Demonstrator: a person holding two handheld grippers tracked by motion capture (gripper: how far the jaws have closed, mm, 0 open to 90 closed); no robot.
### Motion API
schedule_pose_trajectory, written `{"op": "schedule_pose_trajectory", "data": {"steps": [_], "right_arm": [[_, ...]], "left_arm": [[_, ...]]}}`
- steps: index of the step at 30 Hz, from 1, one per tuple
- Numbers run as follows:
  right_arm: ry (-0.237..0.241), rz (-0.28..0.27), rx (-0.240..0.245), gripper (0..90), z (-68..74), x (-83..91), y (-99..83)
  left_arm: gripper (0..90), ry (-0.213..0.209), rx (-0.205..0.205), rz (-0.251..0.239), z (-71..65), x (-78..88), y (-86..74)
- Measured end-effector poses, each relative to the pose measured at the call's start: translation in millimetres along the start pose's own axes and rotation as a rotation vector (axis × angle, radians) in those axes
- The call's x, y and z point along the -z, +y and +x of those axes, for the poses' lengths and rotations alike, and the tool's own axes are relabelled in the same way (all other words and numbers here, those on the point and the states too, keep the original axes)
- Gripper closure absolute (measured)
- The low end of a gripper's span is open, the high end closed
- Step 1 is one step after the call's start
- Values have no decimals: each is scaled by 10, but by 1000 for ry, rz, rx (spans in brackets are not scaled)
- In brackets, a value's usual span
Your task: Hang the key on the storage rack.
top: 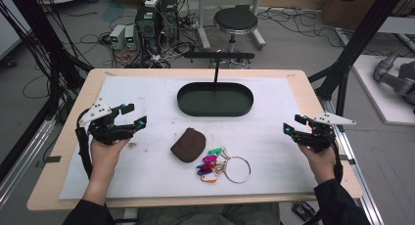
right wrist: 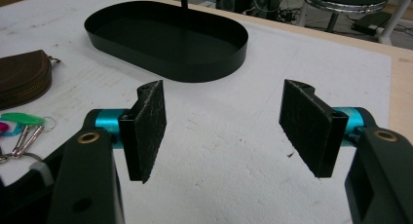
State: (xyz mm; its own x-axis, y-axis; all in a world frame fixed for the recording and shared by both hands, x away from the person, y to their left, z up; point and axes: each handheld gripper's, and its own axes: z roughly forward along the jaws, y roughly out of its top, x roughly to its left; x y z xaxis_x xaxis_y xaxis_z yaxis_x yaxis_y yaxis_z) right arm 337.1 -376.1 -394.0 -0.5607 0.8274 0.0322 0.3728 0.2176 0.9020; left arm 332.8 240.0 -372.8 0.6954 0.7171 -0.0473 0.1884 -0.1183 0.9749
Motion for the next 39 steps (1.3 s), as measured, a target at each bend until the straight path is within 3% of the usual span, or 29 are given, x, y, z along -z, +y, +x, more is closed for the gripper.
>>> {"op": "schedule_pose_trajectory", "data": {"steps": [12,20,30,31,39], "right_arm": [[7,-1,-2,346,-13,-2,-17],[23,1,-9,355,58,46,-32],[133,45,10,436,409,-7,-67],[155,76,18,453,503,-56,-80],[222,180,52,542,777,-173,-141]], "left_arm": [[283,-2,-30,25,-61,-42,15],[283,-8,-57,42,-96,-112,27],[283,-13,-85,67,-110,-198,26],[283,-13,-84,68,-113,-204,27],[283,-18,-91,86,-127,-243,22]]}}
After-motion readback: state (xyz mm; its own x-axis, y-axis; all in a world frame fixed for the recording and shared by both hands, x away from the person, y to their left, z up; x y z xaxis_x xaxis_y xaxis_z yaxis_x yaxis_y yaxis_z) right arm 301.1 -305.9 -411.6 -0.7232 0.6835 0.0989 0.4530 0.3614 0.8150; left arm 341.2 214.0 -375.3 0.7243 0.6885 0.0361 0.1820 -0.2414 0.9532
